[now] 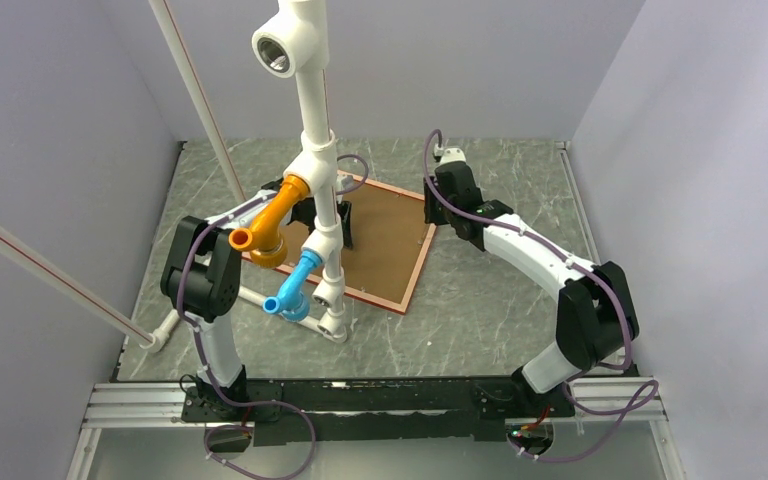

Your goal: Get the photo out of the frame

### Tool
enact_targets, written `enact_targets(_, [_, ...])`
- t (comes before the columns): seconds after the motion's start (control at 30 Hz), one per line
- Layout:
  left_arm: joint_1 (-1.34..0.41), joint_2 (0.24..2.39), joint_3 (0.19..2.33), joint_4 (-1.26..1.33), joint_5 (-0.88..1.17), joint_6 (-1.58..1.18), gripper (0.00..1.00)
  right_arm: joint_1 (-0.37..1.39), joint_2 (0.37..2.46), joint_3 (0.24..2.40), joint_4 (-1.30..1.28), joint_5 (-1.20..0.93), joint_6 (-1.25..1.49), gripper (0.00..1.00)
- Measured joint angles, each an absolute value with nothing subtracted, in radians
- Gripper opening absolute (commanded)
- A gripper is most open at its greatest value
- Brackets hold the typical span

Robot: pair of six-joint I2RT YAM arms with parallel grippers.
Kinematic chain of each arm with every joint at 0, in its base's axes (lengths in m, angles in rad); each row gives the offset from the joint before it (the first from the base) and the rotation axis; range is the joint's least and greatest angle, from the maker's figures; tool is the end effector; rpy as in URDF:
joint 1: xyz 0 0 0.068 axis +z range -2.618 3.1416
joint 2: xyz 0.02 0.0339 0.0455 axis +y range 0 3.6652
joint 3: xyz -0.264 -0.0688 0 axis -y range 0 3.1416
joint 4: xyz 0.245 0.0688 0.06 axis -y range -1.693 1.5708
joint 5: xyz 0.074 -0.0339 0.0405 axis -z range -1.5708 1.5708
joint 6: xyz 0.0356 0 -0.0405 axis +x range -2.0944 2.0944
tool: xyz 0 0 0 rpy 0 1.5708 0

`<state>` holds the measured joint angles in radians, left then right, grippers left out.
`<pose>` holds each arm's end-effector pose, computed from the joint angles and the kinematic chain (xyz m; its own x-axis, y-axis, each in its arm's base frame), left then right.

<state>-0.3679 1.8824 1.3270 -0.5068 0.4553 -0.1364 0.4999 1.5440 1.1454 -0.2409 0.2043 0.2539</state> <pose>0.3605 -0.1557 0.1940 -0.8785 0.2077 -0.4302 0.4071 0.7967 -0.4467 0.3101 0.1611 0.2726 -0.5890 -0.0414 -0.8071 -0.1845 0.9792 0.0843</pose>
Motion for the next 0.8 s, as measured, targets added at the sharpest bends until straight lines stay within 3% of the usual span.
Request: enact_targets(0.8, [-0.368,1.882,1.330,-0.507,0.455,-0.137,0.49,0.545,1.550,1.145,-0.276,0.226,0.273,0.00])
